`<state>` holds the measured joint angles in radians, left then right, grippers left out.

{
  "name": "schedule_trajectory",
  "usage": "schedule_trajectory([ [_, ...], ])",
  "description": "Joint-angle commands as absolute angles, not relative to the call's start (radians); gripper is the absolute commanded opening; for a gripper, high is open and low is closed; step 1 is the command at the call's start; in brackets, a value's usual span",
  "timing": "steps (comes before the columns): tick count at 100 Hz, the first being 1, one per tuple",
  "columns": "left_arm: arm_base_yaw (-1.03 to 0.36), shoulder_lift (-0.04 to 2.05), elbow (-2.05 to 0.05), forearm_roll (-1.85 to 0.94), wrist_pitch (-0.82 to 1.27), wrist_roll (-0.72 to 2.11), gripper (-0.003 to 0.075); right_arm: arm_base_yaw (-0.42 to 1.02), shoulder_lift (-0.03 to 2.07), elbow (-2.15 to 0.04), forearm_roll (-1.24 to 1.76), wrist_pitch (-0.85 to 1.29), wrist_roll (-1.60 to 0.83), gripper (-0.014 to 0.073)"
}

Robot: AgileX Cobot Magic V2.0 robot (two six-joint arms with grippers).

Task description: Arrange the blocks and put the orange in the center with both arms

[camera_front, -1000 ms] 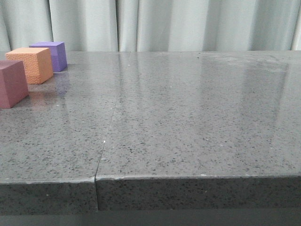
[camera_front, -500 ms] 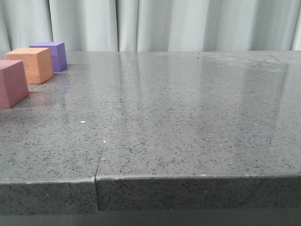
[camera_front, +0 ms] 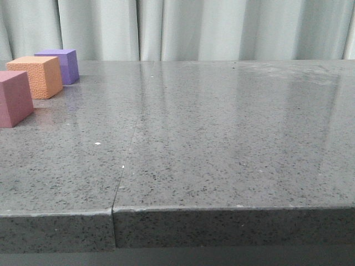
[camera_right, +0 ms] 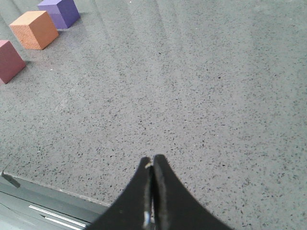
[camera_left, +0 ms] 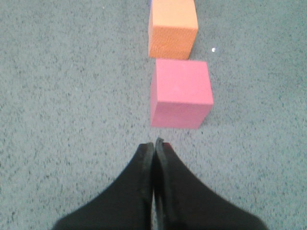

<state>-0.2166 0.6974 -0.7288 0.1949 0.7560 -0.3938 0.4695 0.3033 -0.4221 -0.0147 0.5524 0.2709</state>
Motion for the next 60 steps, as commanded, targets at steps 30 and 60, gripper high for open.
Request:
schedule_trajectory([
  [30,-0.224,0.571,-0.588,0.181,0.602,-0.403,-0.0020,0.468,0.310,-0.447,-0.021,0.482,0.261,-0.0068],
  [60,-0.203,0.491,-0.423,0.218,0.305,-0.394,-0.0020,0.468,0.310,-0.447,-0.021,0.482,0.261,-0.0068],
])
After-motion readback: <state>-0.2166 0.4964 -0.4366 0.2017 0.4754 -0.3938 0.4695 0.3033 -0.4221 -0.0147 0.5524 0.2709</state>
